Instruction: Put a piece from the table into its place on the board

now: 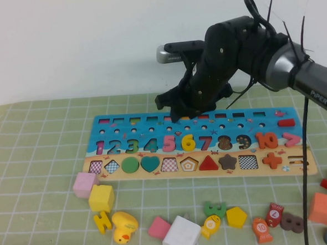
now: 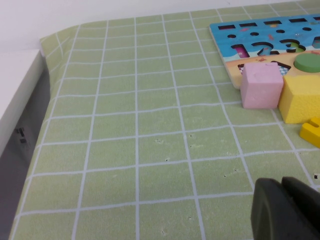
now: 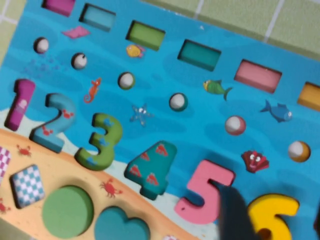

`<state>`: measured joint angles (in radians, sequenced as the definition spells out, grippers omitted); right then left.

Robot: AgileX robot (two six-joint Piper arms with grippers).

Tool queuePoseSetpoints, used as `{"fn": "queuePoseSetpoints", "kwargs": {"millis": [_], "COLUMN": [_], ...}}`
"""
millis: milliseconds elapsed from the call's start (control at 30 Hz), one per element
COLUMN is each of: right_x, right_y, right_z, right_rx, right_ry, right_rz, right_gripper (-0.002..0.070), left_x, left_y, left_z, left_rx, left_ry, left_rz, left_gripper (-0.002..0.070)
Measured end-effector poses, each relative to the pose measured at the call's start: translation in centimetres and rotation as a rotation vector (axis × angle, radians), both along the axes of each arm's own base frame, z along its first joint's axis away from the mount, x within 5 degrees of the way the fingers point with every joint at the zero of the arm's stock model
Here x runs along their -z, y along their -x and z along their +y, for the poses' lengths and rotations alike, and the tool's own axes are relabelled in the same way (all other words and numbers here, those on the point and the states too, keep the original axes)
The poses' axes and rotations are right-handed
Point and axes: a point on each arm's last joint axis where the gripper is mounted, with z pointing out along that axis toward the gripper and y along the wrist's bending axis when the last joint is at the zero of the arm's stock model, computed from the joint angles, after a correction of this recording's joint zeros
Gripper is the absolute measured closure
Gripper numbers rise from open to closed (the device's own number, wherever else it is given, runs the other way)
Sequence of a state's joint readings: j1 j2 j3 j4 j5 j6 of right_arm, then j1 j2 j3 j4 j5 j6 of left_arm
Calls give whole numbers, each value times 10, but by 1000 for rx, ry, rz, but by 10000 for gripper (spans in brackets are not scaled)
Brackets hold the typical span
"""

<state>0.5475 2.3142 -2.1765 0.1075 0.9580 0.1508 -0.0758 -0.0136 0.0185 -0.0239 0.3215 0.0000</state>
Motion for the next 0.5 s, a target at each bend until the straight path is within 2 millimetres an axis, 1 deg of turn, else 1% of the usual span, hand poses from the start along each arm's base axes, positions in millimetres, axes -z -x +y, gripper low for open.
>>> {"fn": "queuePoseSetpoints", "kwargs": {"millis": [33,133,167,200,267,333,433,500], "right_x": [0,0,-2,-3,-11,-24,-58,-91], "right_y": [0,1,2,4,10,16,27,38], "right_z": [0,-1,-2,-4,-10,-17,-32,-44], "right_rx": [-6,-43,-60,-78,-118,-152,-163,-150], "right_ry": [3,28,45,68,121,179,264,279], "right_rz": [-3,-7,-7,-2,12,15,-32,-100], "right_gripper": [387,551,594,622,651,665,671,673], "left_x": [0,0,0,0,0,0,0,0], "left_y": [0,0,0,0,0,0,0,0], "left_z": [0,0,0,0,0,0,0,0], "left_rx": [0,0,0,0,0,0,0,0], "left_ry": [0,0,0,0,0,0,0,0], "left_rz": [0,0,0,0,0,0,0,0], "left_gripper": [677,677,677,677,677,677,677,677]}}
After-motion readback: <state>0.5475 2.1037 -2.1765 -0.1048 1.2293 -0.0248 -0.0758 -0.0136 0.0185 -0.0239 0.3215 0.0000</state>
